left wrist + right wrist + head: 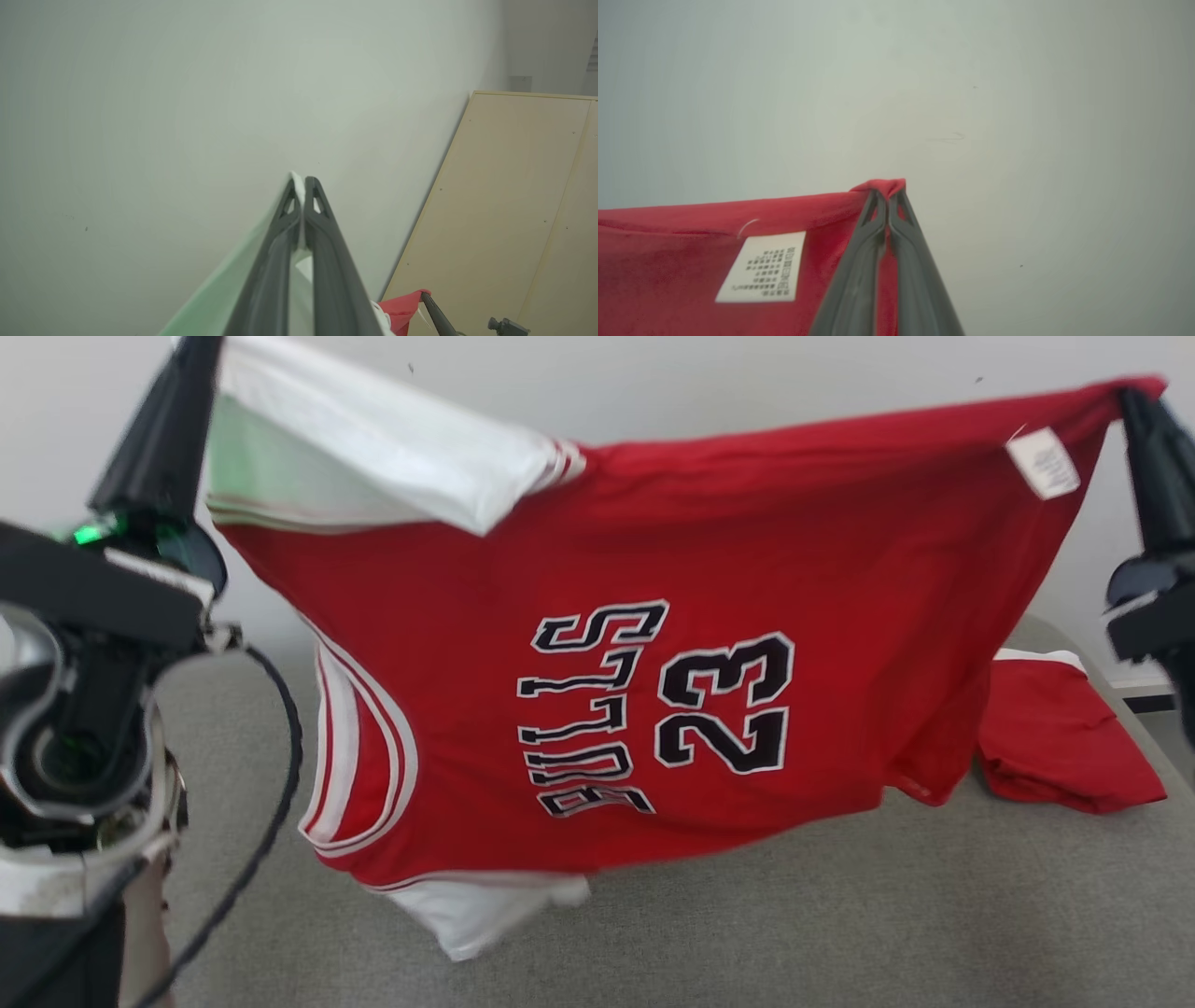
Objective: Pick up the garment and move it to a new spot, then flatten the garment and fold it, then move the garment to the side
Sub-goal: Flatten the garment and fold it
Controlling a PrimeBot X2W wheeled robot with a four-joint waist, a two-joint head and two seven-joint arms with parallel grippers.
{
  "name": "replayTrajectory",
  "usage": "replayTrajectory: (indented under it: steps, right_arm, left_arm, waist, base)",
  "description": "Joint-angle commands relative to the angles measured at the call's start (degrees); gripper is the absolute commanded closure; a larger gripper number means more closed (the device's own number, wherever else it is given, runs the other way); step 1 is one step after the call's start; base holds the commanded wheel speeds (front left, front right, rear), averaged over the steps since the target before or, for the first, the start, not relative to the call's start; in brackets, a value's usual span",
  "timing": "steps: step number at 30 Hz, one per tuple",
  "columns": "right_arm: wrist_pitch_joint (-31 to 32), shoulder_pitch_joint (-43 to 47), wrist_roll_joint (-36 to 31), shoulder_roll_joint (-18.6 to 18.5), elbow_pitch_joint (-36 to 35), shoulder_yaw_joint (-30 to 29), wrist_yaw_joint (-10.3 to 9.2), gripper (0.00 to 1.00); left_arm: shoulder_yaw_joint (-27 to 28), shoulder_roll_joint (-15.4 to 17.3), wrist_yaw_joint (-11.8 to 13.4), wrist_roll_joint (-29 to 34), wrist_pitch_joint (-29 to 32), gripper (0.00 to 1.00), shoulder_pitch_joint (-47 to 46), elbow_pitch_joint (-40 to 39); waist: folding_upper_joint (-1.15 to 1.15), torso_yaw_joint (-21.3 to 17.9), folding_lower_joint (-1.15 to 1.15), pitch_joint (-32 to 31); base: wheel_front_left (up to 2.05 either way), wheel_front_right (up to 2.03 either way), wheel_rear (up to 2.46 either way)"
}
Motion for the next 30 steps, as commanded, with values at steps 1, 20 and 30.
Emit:
replayTrajectory:
  steps: [1,20,30]
  right_arm:
    - [1.1,-1.8,0.6,-1.5,-0.5,0.4,-0.15,1.0]
    - [9.1,-18.1,-1.2,1.1,11.5,8.8,-0.15,1.0]
    - [-8.6,-45.5,-19.7,9.8,29.4,5.4,-0.15,1.0]
  left_arm:
    - [-0.1,0.3,0.5,0.3,0.6,1.0,-2.6,0.8]
    - [-6.1,4.7,3.4,8.6,4.0,1.0,-22.1,23.0]
    - [-11.0,4.9,-7.9,23.2,-24.4,1.0,-48.4,40.7]
  waist:
    - [0.0,-0.7,0.0,-0.7]
    - [0.0,-1.1,0.0,6.9]
    - [0.0,0.1,0.0,27.8]
  base:
    - [0.0,0.0,0.0]
    - [0.0,0.0,0.0]
    - [0.0,0.0,0.0]
